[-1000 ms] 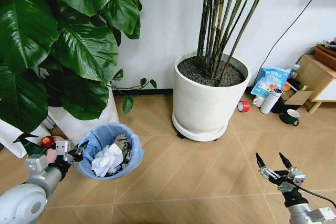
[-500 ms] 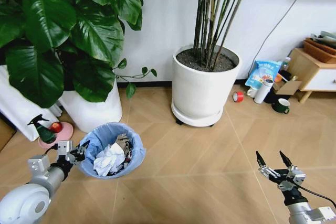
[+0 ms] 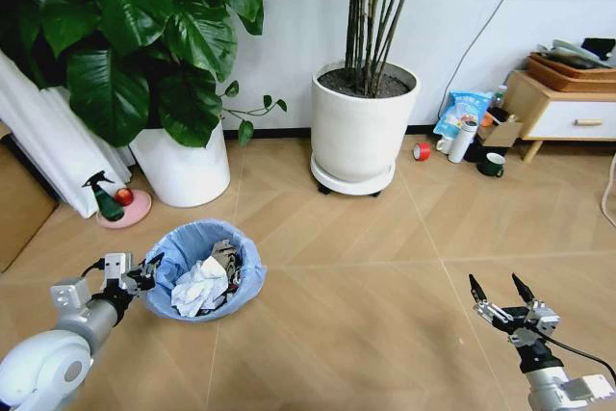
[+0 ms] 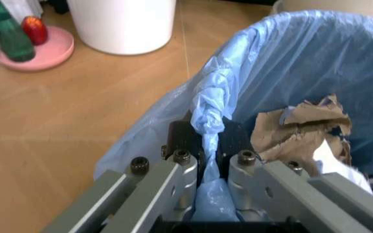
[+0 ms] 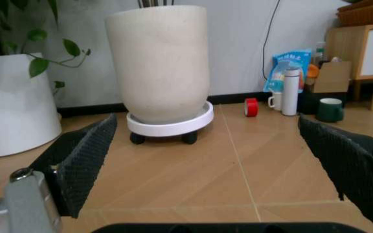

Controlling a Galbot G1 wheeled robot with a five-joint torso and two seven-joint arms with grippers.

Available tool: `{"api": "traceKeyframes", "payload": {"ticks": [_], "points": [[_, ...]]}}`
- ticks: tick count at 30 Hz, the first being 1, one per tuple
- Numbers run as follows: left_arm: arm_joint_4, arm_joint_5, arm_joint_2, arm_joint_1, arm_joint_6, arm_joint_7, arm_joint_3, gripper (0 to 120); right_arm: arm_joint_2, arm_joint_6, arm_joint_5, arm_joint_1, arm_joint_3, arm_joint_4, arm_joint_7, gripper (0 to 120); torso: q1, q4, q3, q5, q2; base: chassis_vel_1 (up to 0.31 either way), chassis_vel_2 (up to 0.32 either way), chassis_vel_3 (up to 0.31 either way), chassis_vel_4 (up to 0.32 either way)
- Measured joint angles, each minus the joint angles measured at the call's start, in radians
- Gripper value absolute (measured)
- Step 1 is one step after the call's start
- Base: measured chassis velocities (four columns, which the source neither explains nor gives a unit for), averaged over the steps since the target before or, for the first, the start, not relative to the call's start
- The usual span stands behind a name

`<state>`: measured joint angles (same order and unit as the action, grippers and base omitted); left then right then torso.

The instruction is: Pick up the trash bin and place the garbage on the floor into it.

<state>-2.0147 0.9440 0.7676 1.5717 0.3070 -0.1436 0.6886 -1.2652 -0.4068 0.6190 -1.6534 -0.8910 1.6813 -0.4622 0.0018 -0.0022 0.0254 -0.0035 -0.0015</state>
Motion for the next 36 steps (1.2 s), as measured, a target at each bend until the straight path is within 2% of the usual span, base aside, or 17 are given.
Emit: {"api": "traceKeyframes", "payload": {"ticks": [14,16,18,21,23,36], "points": [[0.012,0.015,-0.01,-0.028,0.005,-0.009,-0.027,1,0.003,0.005,0.001,0.007,0.005,-0.01,0.001,100,0.0,-0.0001,0.0,0.0008,0.0,0.236,-0.244,-0.235,0.241],[0.014,0.017,-0.012,-0.029,0.005,-0.01,-0.027,1,0.004,0.005,0.001,0.007,0.005,-0.01,0.0,100,0.0,0.0001,0.0,-0.0001,0.0,0.161,-0.169,-0.168,0.158],[0.014,0.018,-0.012,-0.03,0.005,-0.01,-0.027,1,0.004,0.005,0.001,0.007,0.005,-0.01,0.0,100,0.0,-0.0001,0.0,0.0009,0.0,0.159,-0.167,-0.161,0.161],[0.015,0.019,-0.012,-0.031,0.005,-0.01,-0.028,1,0.004,0.005,0.001,0.008,0.005,-0.01,-0.002,100,0.0,-0.0001,0.0,-0.0001,0.0,0.139,-0.149,-0.13,0.128],[0.016,0.02,-0.012,-0.03,0.005,-0.01,-0.027,1,0.002,0.005,0.0,0.007,0.005,-0.01,-0.005,100,0.0,-0.0001,0.0,0.0008,0.0,0.131,-0.136,-0.123,0.109],[0.019,0.027,-0.012,-0.028,0.005,-0.007,-0.013,1,-0.003,0.002,-0.004,0.005,0.008,-0.009,-0.014,100,0.0,-0.0001,0.0,0.0004,0.0,0.083,-0.071,-0.081,0.064]]}}
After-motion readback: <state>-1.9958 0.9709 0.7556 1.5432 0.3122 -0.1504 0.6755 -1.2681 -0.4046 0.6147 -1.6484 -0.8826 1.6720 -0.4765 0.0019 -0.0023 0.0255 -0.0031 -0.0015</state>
